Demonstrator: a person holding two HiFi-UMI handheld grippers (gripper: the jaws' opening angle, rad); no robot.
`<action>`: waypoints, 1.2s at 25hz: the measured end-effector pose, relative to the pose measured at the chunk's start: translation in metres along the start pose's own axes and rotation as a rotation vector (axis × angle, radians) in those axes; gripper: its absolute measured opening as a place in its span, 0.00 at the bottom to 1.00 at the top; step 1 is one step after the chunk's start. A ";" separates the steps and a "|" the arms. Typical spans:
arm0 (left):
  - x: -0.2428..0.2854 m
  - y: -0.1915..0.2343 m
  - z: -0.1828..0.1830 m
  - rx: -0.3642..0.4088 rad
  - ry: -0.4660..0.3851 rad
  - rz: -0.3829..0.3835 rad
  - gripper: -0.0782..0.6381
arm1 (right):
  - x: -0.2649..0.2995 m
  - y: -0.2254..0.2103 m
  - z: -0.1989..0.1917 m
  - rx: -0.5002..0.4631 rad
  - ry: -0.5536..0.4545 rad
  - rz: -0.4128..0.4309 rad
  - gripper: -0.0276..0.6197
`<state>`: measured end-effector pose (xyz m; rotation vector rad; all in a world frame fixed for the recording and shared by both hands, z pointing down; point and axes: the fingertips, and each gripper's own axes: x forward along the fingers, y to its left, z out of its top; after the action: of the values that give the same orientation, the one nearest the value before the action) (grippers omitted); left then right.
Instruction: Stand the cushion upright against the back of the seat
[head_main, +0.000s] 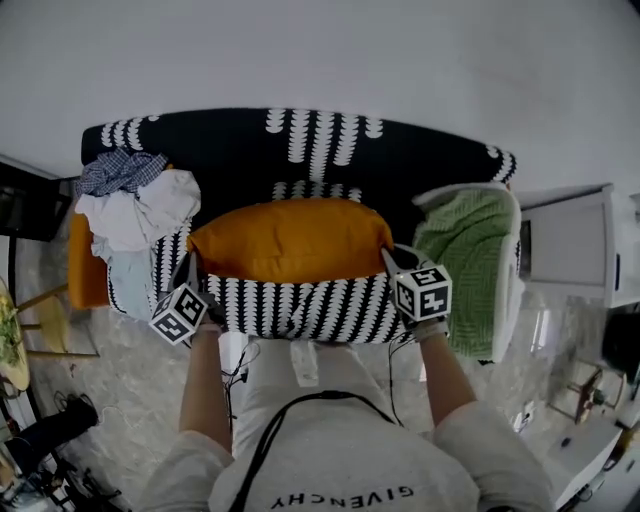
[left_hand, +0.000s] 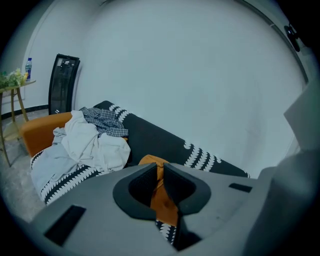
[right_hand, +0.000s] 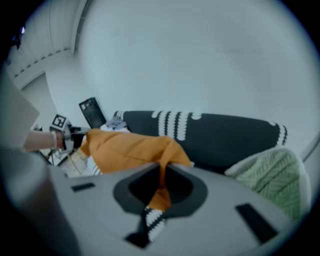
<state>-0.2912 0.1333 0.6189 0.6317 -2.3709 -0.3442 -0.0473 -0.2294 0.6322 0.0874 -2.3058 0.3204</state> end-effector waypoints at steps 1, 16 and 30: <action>0.001 0.000 0.002 -0.010 -0.007 -0.005 0.20 | 0.001 0.001 0.004 -0.005 -0.002 0.004 0.10; 0.066 -0.006 0.052 0.002 0.025 -0.167 0.20 | 0.015 -0.007 0.071 0.170 -0.172 -0.107 0.10; 0.124 -0.053 0.058 0.016 0.098 -0.258 0.20 | 0.001 -0.052 0.093 0.299 -0.224 -0.200 0.10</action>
<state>-0.3939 0.0281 0.6197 0.9437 -2.2044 -0.3973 -0.1053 -0.3031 0.5826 0.5237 -2.4264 0.5737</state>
